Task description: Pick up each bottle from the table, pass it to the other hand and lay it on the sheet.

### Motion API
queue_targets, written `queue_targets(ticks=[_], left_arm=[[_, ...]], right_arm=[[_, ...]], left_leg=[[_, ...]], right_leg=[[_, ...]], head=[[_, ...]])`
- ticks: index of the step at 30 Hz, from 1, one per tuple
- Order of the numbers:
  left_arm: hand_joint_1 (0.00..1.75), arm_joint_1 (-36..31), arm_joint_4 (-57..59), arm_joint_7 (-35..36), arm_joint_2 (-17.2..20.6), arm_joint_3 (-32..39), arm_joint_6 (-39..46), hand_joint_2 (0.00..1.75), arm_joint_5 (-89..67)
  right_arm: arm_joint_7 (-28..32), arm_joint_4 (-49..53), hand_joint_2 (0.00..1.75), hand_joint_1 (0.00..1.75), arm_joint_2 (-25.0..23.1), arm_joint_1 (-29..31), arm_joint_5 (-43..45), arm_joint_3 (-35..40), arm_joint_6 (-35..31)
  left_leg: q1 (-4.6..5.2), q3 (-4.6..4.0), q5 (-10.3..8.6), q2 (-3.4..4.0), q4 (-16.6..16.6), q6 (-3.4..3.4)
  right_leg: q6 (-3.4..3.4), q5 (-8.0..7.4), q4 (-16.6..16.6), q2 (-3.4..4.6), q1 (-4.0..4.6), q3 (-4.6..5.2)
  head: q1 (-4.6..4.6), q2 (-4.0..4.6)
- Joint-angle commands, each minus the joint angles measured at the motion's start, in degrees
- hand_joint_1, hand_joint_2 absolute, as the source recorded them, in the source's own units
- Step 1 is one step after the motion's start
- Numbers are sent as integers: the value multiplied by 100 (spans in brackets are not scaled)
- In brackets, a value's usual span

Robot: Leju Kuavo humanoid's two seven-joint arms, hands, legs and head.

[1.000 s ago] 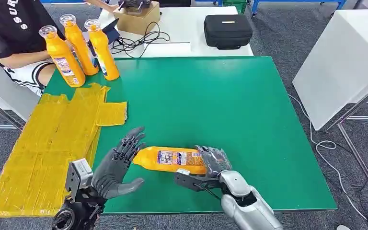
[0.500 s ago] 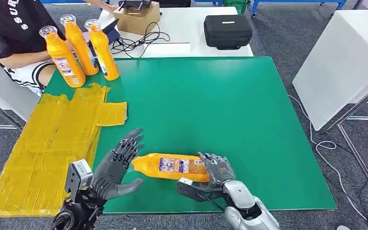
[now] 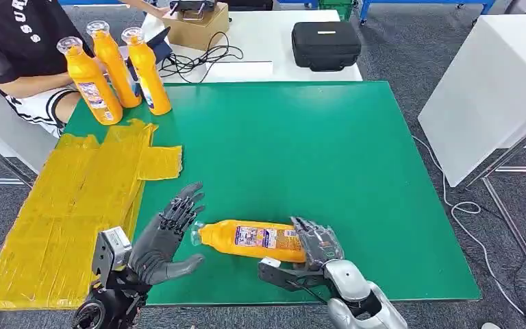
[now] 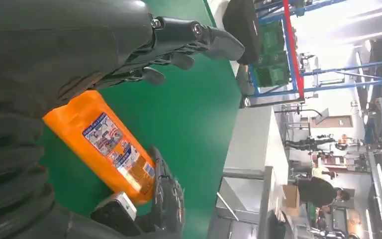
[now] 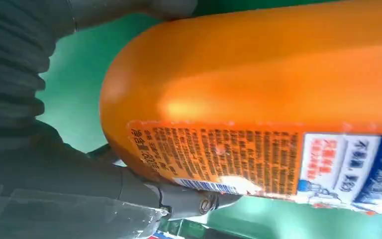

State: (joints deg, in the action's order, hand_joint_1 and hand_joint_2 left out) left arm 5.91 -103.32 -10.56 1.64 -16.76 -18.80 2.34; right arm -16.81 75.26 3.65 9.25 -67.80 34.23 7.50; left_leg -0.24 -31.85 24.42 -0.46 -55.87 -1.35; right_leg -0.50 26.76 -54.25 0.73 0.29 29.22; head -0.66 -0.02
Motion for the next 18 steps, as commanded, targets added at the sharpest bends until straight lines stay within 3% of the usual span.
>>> queue_targets(ticks=[1, 18], left_arm=[[0, -279, 395, -10, 47, -77, 14, 175, -131], [0, -206, 261, 53, -25, 42, -57, 175, -73]], right_arm=[[-83, 294, 175, 0, 377, -380, -221, -145, 373], [22, 754, 175, 0, 500, -292, -226, 17, 359]], left_leg=[[-3, 14, 1, -25, 9, 4], [-2, 11, 3, -10, 3, 2]], right_leg=[[-8, 7, 15, -35, 2, -25], [-8, 5, 8, -18, 2, -17]], head=[[0, 0], [2, 0]])
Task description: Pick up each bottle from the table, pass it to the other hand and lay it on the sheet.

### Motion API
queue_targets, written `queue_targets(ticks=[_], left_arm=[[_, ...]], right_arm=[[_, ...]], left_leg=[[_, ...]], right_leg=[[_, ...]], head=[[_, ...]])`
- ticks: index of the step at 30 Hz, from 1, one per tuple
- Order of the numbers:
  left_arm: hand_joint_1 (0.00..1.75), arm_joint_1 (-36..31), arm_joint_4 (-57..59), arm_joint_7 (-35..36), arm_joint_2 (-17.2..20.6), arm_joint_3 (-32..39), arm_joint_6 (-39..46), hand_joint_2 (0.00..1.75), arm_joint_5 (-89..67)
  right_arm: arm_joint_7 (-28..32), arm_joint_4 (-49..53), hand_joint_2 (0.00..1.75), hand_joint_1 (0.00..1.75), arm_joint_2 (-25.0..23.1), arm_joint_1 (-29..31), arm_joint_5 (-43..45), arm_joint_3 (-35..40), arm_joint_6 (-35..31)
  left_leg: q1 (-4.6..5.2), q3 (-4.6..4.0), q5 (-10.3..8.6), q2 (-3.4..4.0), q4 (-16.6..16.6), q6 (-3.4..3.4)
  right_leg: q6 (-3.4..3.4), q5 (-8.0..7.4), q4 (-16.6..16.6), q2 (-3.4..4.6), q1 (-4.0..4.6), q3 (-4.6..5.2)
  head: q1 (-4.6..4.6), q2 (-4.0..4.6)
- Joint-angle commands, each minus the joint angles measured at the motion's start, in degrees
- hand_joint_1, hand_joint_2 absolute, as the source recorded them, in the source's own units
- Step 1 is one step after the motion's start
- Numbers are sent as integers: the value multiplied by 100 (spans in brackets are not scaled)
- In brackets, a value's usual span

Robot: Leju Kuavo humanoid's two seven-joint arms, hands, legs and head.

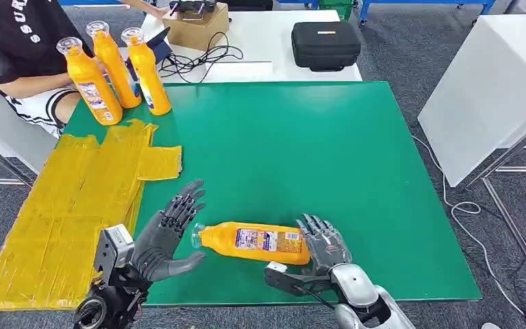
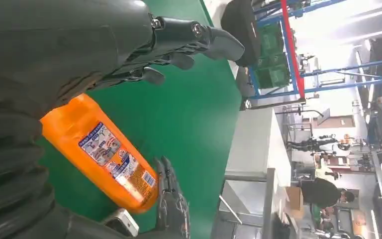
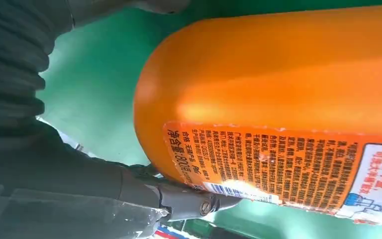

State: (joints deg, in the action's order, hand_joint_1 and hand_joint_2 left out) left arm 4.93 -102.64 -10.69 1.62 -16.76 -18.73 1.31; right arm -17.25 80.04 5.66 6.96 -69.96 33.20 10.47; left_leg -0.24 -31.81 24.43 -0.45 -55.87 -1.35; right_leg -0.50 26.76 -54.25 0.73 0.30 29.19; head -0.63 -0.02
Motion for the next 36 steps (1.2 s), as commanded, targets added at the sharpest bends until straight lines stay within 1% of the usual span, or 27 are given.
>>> queue_targets(ticks=[1, 5, 7, 11, 16, 19, 22, 28, 29, 32, 34, 36], left_arm=[[0, -101, 189, 67, -22, 55, -70, 175, 33], [0, -62, 170, 49, -60, 138, -64, 175, -20], [0, -70, 201, 26, -40, 122, -73, 175, -36], [0, -242, 429, -43, 23, -21, -101, 175, -28], [0, -420, 591, -51, 33, -151, -119, 175, -13], [0, -467, 613, -54, 26, -175, -125, 175, -12], [0, -549, 668, -29, 37, -223, -163, 175, 22], [0, -557, 673, -28, 33, -225, -164, 175, 25], [0, -607, 711, -18, 34, -255, -195, 175, 44], [0, -717, 782, 26, 9, -297, -251, 175, 89], [0, -798, 835, 38, -7, -326, -282, 175, 106], [0, -923, 913, 18, 8, -400, -314, 175, 110]], right_arm=[[71, 344, 175, 0, 305, -51, -9, 131, 48], [142, 817, 175, 0, 308, 148, -124, 268, -283], [149, 902, 175, 0, 234, 211, -172, 269, -409], [69, 1013, 175, 0, 82, 288, -397, 263, -592], [64, 1150, 175, 0, 39, 311, -435, 314, -594], [50, 1216, 175, 0, -13, 372, -414, 302, -578], [101, 1000, 175, 0, -160, 523, -129, 241, -483], [104, 964, 175, 0, -172, 547, -122, 240, -482], [215, 697, 175, 0, -316, 602, 296, 128, -461], [301, 214, 175, 0, -518, 803, 807, 9, -404], [332, -128, 175, 0, -606, 985, 970, 25, -393], [604, -515, 175, 0, -735, 1148, 1697, -52, -167]], left_leg=[[-2, 4, 2, -8, 2, 2], [-1, 1, 7, 4, -1, 5], [1, -11, 4, 6, -3, 4], [-2, -5, 7, 9, 0, 8], [-5, -1, 7, 2, 0, 6], [0, -14, 0, -1, 2, 2], [0, -12, 1, 4, 2, 2], [0, -12, 1, 4, 2, 2], [0, -9, 2, 4, 2, 3], [-7, 1, 5, 2, 4, 8], [-3, -2, 2, 7, 6, 6], [-3, -2, 0, 7, 6, 6]], right_leg=[[-7, 3, 7, -15, 2, -11], [-9, 5, 2, -6, 1, -6], [-5, 2, -4, 0, -1, 7], [-5, 5, -1, -1, 2, 1], [-10, 5, 2, -10, 5, -5], [-6, 1, -1, -7, 0, 9], [-6, 0, -1, -3, 0, 8], [-6, 0, -1, -3, 0, 7], [-7, 1, 0, -4, 1, 4], [-9, 2, 8, -11, 7, -10], [-7, 0, 5, -3, 3, -2], [-8, -2, 6, -3, 4, -3]], head=[[0, 0], [0, 0], [0, 0], [0, 0], [-2, 0], [0, 0], [0, 0], [-2, 0], [0, 0], [0, 0], [0, 0], [0, 0]])
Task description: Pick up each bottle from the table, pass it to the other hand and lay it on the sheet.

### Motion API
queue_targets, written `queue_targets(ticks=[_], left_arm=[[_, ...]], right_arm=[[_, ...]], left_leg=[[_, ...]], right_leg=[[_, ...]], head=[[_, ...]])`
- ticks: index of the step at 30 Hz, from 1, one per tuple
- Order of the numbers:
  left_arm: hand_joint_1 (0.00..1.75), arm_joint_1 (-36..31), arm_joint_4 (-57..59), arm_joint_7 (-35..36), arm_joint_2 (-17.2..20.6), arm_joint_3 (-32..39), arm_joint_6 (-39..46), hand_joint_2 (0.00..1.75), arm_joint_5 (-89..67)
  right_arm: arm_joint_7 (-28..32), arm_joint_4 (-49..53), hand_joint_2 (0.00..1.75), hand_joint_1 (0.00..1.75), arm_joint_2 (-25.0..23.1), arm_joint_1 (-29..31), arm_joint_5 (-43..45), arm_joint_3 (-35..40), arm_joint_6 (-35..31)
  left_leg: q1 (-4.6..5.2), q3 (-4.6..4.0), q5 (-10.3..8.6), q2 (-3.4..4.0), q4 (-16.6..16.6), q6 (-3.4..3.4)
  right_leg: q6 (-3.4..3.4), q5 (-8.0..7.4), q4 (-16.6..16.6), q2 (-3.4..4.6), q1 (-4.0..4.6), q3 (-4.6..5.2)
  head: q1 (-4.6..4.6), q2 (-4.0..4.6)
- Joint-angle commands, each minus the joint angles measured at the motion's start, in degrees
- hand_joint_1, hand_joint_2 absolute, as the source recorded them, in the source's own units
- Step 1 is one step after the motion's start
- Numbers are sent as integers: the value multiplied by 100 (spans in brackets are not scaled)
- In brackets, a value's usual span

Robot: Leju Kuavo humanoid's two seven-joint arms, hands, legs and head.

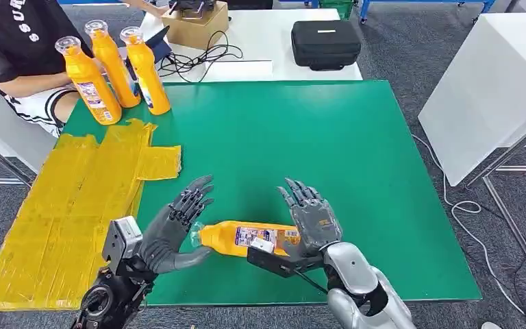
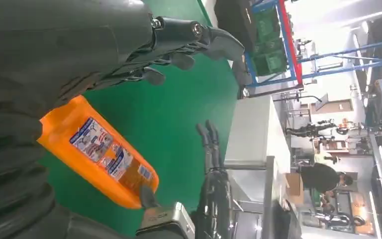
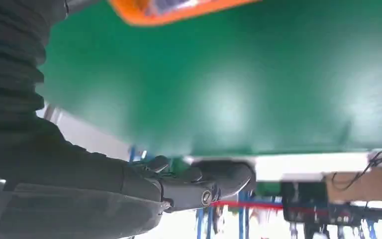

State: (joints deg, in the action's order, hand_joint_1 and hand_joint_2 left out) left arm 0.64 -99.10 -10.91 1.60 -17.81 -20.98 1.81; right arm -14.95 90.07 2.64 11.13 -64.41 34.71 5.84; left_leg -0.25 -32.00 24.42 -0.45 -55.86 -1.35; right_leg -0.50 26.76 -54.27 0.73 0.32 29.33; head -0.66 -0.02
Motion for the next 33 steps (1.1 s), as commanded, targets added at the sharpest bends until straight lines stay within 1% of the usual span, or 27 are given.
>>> queue_targets(ticks=[1, 8, 10, 15, 18, 20, 22, 28, 30, 33], left_arm=[[0, -534, 583, 34, 9, -316, -92, 175, 59], [0, -569, 599, 32, 16, -348, -108, 175, 61], [0, -618, 632, 53, 14, -366, -131, 175, 82], [0, -679, 687, 70, -15, -378, -142, 175, 91], [0, -682, 676, 78, -21, -382, -155, 175, 95], [0, -699, 670, 103, -36, -381, -154, 175, 98], [0, -718, 665, 128, -62, -366, -161, 175, 101], [0, -715, 649, 158, -112, -320, -166, 175, 85], [0, -723, 660, 172, -129, -318, -148, 175, 57], [0, -736, 658, 174, -147, -305, -154, 175, 50]], right_arm=[[382, -1631, 175, 0, -430, 804, 1185, -161, 295], [344, -1733, 175, 0, -434, 870, 1205, -85, 293], [311, -1883, 175, 0, -449, 950, 1341, 13, 336], [258, -2210, 175, 0, -526, 1057, 1345, 155, 349], [196, -2295, 175, 0, -530, 1100, 1304, 228, 348], [129, -2490, 175, 0, -561, 1177, 1247, 347, 418], [100, -2773, 175, 0, -631, 1268, 1198, 488, 533], [124, -3413, 175, 0, -828, 1540, 1002, 892, 626], [140, -3615, 175, 0, -889, 1616, 965, 1003, 646], [153, -3874, 175, 0, -944, 1692, 917, 1137, 643]], left_leg=[[-1, 12, -1, 4, 5, 4], [-5, 16, 4, 4, 3, 4], [-3, 17, 4, -1, 4, 5], [-1, 3, -1, 1, 4, 4], [-3, 10, 2, 2, 3, 6], [0, 1, -1, 0, 3, 3], [-4, 10, 3, 5, 2, 5], [-2, 11, 0, 2, 4, 5], [-4, 9, 3, 13, 2, 5], [-3, 10, 1, 5, 4, 5]], right_leg=[[-6, -2, 6, -3, 0, -11], [-10, 1, 9, -7, 4, -19], [-9, 3, 8, -11, 2, -20], [-4, -1, 4, -4, 1, -4], [-7, 1, 6, -8, 3, -12], [-4, 0, 2, -4, -1, 0], [-8, 2, 5, -5, 3, -10], [-7, 0, 5, -6, 2, -10], [-7, -2, 3, 6, 3, -8], [-6, 0, 5, -2, 2, -9]], head=[[0, 0], [2, 0], [2, 0], [2, 0], [2, 0], [2, 0], [2, 0], [4, 0], [4, 0], [2, 0]])
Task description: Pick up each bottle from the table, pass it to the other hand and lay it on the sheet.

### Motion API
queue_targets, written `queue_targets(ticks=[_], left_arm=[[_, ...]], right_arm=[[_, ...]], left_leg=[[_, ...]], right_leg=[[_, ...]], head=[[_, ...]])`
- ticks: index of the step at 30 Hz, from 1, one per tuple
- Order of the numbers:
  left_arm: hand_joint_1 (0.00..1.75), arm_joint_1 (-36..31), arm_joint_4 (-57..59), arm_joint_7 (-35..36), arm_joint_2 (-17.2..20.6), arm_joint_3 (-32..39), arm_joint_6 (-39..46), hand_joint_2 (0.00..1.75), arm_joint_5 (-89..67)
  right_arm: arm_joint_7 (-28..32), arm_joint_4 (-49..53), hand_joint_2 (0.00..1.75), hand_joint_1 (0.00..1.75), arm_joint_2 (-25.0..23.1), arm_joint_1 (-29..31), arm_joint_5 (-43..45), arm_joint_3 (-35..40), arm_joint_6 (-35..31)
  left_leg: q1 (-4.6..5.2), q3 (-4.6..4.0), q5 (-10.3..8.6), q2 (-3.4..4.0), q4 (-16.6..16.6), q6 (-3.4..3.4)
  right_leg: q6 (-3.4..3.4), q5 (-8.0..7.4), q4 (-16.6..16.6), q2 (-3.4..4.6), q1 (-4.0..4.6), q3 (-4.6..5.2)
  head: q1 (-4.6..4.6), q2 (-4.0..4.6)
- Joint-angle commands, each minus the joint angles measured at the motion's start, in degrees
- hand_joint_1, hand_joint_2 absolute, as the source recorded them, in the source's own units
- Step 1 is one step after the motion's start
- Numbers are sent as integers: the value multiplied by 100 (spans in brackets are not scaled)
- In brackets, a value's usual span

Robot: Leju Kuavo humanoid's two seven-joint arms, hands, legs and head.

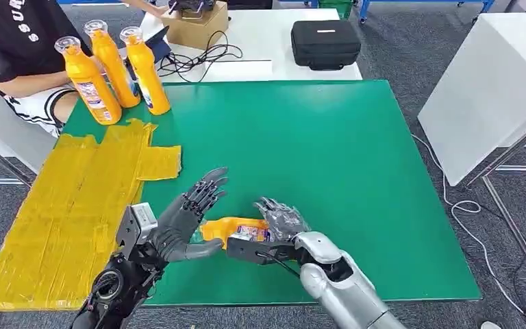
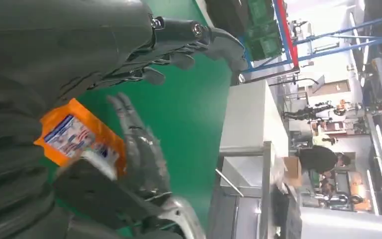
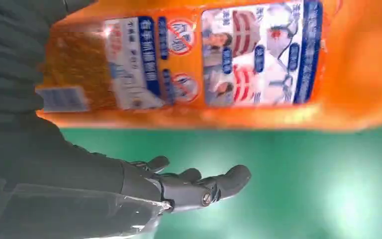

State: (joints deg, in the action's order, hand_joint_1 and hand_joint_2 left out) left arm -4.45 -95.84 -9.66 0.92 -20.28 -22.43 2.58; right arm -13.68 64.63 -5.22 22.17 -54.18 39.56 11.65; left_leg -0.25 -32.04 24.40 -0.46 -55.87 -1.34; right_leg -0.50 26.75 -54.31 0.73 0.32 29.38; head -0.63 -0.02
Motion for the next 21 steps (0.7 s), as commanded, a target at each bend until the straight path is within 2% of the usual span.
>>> queue_targets(ticks=[1, 11, 21], left_arm=[[0, -231, 336, 52, -86, -54, -12, 175, -29], [0, -238, 337, 56, -94, -53, -10, 175, -35], [0, -227, 381, 128, -200, 7, -48, 175, -79]], right_arm=[[28, -1429, 175, 0, -179, 621, -120, 695, 65], [28, -1501, 175, 0, -195, 624, -129, 723, 63], [-216, -2401, 175, 0, -344, 807, -500, 1062, 271]], left_leg=[[-4, 16, 4, 2, 3, 5], [-2, 11, 1, -5, 3, 3], [-4, 29, 1, -4, 10, 4]], right_leg=[[-7, 3, 8, -8, 4, -19], [-7, 2, 7, -13, 2, -14], [-8, 1, 16, -14, 3, -31]], head=[[0, 0], [0, 0], [0, 0]])
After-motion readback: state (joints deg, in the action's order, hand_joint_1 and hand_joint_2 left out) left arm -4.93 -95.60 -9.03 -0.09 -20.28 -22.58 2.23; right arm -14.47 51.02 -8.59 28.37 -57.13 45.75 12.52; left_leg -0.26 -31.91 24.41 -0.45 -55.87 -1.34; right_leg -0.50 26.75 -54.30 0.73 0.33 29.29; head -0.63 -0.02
